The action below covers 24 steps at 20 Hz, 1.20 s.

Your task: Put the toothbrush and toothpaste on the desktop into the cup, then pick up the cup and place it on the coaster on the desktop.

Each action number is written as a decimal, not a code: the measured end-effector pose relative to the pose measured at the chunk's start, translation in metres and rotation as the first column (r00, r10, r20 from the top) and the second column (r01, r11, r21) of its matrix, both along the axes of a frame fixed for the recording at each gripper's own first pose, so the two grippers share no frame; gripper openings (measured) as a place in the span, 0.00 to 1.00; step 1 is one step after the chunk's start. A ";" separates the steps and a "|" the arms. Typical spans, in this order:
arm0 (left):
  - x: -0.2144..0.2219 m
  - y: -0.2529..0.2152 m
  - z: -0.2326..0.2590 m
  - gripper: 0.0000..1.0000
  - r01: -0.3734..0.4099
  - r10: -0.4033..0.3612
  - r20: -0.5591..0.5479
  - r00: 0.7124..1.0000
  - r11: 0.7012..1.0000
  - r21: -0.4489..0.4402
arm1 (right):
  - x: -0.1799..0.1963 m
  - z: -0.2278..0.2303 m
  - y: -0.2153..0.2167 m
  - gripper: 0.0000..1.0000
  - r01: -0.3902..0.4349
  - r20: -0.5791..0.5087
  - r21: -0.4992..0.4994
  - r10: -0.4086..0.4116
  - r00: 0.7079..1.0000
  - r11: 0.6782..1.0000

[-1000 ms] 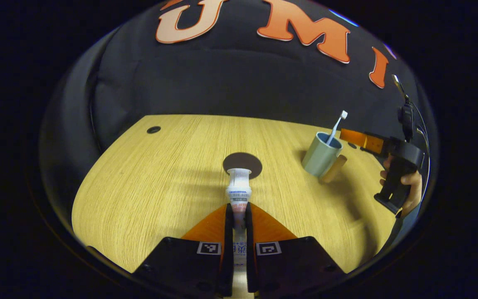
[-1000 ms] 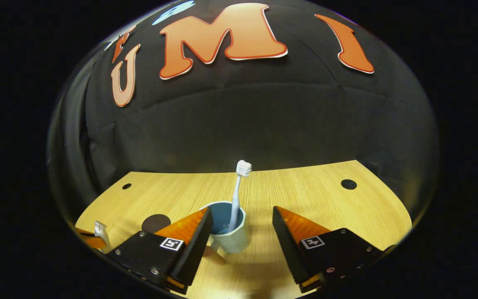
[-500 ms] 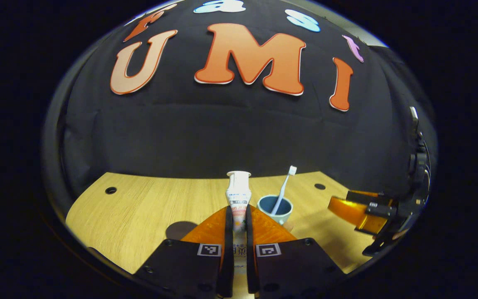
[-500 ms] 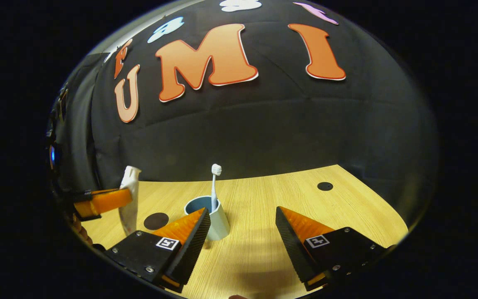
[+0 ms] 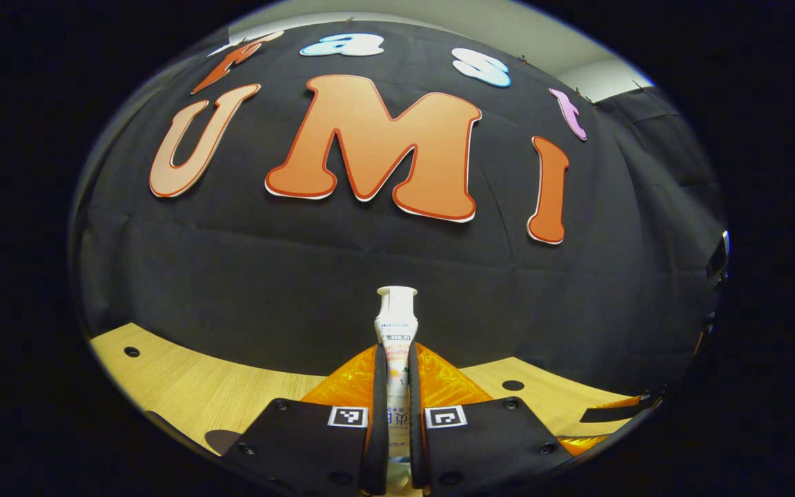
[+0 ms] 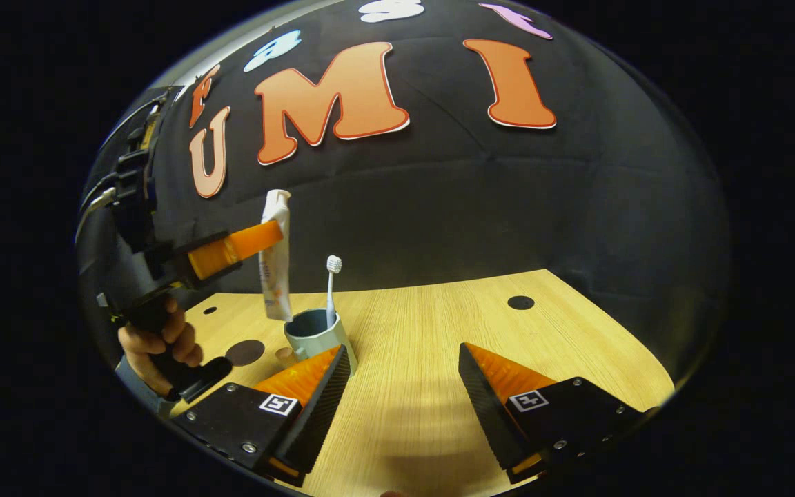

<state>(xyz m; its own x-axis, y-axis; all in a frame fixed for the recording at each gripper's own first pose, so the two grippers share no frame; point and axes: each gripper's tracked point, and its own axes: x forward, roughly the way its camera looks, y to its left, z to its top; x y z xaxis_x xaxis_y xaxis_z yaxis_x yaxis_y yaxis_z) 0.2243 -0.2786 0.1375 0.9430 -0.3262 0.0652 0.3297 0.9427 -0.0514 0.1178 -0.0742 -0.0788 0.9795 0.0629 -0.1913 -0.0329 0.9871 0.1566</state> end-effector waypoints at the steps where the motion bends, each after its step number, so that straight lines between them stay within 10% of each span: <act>1: 0.008 -0.003 -0.010 0.16 0.008 -0.008 -0.011 1.000 1.000 -0.001 | 0.000 0.000 -0.002 0.95 0.001 0.001 -0.004 -0.001 1.000 1.000; 8: 0.021 -0.014 -0.071 0.23 0.067 -0.060 -0.174 0.983 0.997 0.033 | 0.003 -0.007 -0.001 0.96 0.007 -0.015 -0.007 -0.007 1.000 1.000; 13: -0.027 0.031 -0.023 0.85 0.044 -0.045 -0.140 0.989 0.999 -0.015 | 0.001 -0.002 0.026 0.95 -0.024 -0.033 -0.026 0.023 0.999 0.999; 24: -0.128 0.155 0.026 0.99 -0.095 0.105 -0.107 0.989 0.991 0.095 | 0.012 0.004 0.105 0.96 -0.105 -0.144 -0.086 0.092 0.985 0.991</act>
<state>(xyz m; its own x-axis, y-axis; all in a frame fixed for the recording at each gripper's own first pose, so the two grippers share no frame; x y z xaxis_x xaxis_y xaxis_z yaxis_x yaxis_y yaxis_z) 0.0961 -0.1231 0.1632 0.9709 -0.2297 -0.0671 0.2305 0.9731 0.0039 0.1299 0.0311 -0.0753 0.9328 0.1333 -0.3349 -0.1150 0.9906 0.0739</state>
